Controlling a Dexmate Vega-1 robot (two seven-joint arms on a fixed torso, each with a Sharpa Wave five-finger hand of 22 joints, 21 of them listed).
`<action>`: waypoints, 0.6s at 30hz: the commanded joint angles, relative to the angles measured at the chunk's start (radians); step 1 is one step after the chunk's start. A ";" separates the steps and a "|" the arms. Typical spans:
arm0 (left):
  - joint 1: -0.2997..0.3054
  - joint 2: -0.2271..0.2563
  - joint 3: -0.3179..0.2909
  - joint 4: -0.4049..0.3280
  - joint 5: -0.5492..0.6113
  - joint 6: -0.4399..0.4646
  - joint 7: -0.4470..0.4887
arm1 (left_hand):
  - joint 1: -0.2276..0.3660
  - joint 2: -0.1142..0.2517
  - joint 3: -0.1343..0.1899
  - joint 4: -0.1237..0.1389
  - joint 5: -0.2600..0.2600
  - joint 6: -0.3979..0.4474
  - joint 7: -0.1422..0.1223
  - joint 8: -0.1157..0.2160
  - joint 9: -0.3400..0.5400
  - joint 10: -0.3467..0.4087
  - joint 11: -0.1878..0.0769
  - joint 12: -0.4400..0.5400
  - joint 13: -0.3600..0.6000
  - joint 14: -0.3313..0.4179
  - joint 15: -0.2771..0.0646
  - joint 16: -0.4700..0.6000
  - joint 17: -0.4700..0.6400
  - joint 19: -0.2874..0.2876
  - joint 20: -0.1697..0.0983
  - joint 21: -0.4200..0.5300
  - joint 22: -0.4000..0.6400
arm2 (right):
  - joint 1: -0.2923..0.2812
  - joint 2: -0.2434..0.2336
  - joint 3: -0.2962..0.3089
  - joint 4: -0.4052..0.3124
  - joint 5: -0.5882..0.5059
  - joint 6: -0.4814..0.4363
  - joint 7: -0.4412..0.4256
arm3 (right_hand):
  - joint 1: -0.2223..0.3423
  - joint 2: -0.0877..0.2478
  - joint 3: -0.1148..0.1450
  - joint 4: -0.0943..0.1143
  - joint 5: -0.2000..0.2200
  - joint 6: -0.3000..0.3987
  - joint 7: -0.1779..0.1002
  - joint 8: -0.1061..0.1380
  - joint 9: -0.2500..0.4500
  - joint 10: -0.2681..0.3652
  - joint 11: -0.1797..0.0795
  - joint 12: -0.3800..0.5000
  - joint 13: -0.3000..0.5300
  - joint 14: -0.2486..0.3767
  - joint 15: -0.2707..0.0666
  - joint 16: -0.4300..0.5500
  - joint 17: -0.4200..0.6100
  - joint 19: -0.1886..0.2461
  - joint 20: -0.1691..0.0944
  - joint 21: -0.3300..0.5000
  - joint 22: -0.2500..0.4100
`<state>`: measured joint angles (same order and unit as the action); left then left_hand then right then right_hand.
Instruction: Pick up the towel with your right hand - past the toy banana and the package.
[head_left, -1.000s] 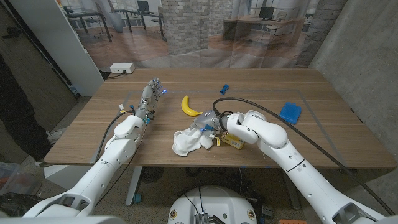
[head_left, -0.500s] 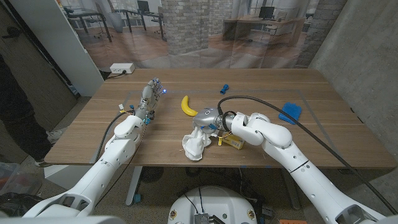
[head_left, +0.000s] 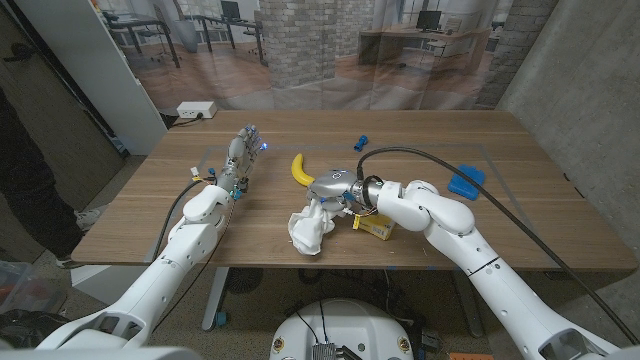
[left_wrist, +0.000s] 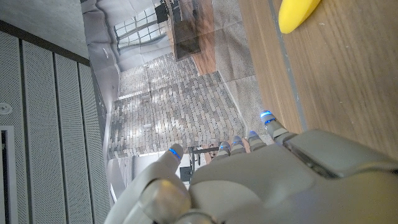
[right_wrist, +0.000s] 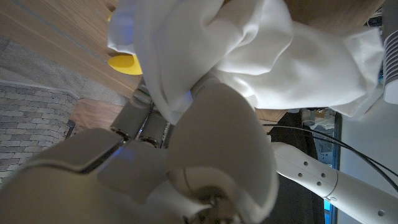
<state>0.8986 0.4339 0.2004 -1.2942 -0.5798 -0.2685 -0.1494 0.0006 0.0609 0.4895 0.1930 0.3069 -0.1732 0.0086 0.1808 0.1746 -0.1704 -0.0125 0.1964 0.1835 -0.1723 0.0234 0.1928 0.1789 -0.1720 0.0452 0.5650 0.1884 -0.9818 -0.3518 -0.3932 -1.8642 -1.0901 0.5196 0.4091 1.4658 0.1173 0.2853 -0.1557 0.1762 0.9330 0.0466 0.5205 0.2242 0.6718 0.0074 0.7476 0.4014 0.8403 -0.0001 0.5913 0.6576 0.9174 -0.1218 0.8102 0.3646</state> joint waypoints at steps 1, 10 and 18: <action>0.004 0.004 0.003 -0.010 -0.001 0.002 0.001 | 0.004 0.118 0.001 -0.001 0.003 -0.148 -0.006 0.003 0.003 -0.162 0.004 0.003 0.003 -0.193 0.006 0.001 0.004 -0.145 0.003 -0.003 0.001 | -0.021 0.006 0.029 0.008 0.047 0.018 -0.083 | 0.033 0.022 -0.001 0.001 0.008 0.031 0.019 -0.001 0.002 0.031 0.027 0.015 0.000 0.138 -0.229 -0.006 0.003 -0.012 -0.094 0.014 0.004; 0.014 0.009 0.002 -0.023 -0.003 0.005 0.008 | 0.004 0.119 0.001 -0.001 0.003 -0.148 -0.006 0.003 0.003 -0.163 0.003 0.003 0.003 -0.193 0.006 0.001 0.004 -0.145 0.003 -0.004 0.001 | -0.028 0.009 0.037 0.007 0.034 0.028 -0.151 | 0.037 0.021 -0.001 0.002 0.008 0.040 0.022 -0.006 0.002 0.037 0.023 0.017 -0.006 0.147 -0.228 -0.021 0.004 -0.021 -0.094 0.032 0.006; 0.019 0.013 0.001 -0.030 -0.004 0.004 0.013 | 0.004 0.119 0.001 -0.001 0.003 -0.148 -0.007 0.003 0.002 -0.164 0.002 0.003 0.003 -0.193 0.006 0.001 0.004 -0.145 0.003 -0.004 0.001 | -0.032 0.009 0.043 0.003 0.025 0.039 -0.200 | 0.038 0.020 -0.001 0.003 0.008 0.045 0.024 -0.010 0.001 0.039 0.022 0.018 -0.009 0.152 -0.227 -0.031 0.006 -0.029 -0.093 0.043 0.006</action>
<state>0.9108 0.4421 0.2022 -1.3142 -0.5815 -0.2669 -0.1441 0.0006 0.0609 0.4895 0.1930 0.3069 -0.1732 0.0086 0.1808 0.1746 -0.1704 -0.0125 0.1964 0.1835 -0.1723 0.0234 0.1929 0.1789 -0.1720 0.0451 0.5650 0.1883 -1.0051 -0.3447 -0.3617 -1.8575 -1.0568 0.5458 0.2733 1.4752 0.1080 0.2839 -0.1570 0.1781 0.9530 0.0525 0.5108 0.2209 0.6792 0.0072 0.7589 0.3903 0.8600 0.0016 0.5649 0.6612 0.9061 -0.1106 0.8441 0.3704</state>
